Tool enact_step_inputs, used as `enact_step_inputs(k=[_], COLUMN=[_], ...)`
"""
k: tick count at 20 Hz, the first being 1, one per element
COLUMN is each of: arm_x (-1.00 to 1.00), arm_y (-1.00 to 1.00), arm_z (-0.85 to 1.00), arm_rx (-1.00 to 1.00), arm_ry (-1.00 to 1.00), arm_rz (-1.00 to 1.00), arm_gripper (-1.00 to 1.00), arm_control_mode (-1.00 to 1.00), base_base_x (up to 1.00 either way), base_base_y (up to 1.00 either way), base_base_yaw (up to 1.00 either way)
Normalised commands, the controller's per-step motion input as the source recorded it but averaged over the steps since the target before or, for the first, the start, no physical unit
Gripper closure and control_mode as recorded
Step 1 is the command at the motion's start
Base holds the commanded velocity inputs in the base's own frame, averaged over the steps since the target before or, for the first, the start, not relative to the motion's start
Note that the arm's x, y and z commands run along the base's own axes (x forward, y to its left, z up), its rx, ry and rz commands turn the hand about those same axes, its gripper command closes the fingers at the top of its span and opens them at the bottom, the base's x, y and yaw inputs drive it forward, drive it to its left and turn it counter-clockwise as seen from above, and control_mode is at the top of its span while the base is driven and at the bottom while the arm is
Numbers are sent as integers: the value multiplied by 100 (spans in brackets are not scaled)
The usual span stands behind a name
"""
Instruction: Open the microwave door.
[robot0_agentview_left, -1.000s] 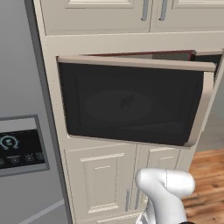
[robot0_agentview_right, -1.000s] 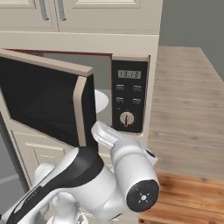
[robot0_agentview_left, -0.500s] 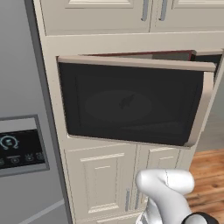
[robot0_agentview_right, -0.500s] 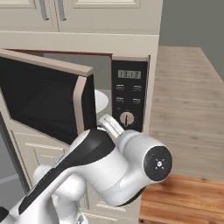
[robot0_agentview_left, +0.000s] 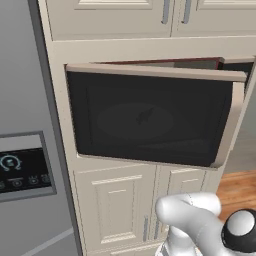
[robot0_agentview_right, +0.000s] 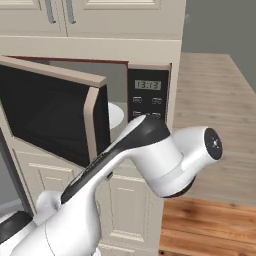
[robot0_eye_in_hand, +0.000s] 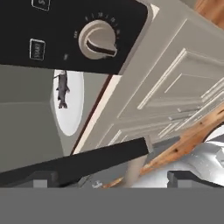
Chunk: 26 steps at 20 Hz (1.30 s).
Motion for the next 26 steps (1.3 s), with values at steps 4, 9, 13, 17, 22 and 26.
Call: enact_step_inputs(k=[4, 9, 13, 17, 22, 26], arm_x=[25, 0, 7, 1, 32, 48], arm_y=[7, 29, 16, 10, 23, 6], arm_z=[-24, -59, -39, -29, -2, 0], arm_rx=[31, 26, 26, 25, 19, 6], arm_ry=[32, 5, 0, 0, 3, 7], arm_rz=[11, 7, 5, 6, 1, 1], arm_gripper=[-100, -100, -100, -100, -100, -100], arm_control_mode=[-100, -100, -100, -100, -100, -100], base_base_x=[0, 0, 0, 0, 0, 0], base_base_y=[0, 0, 0, 0, 0, 0], base_base_yaw=[0, 0, 0, 0, 0, 0])
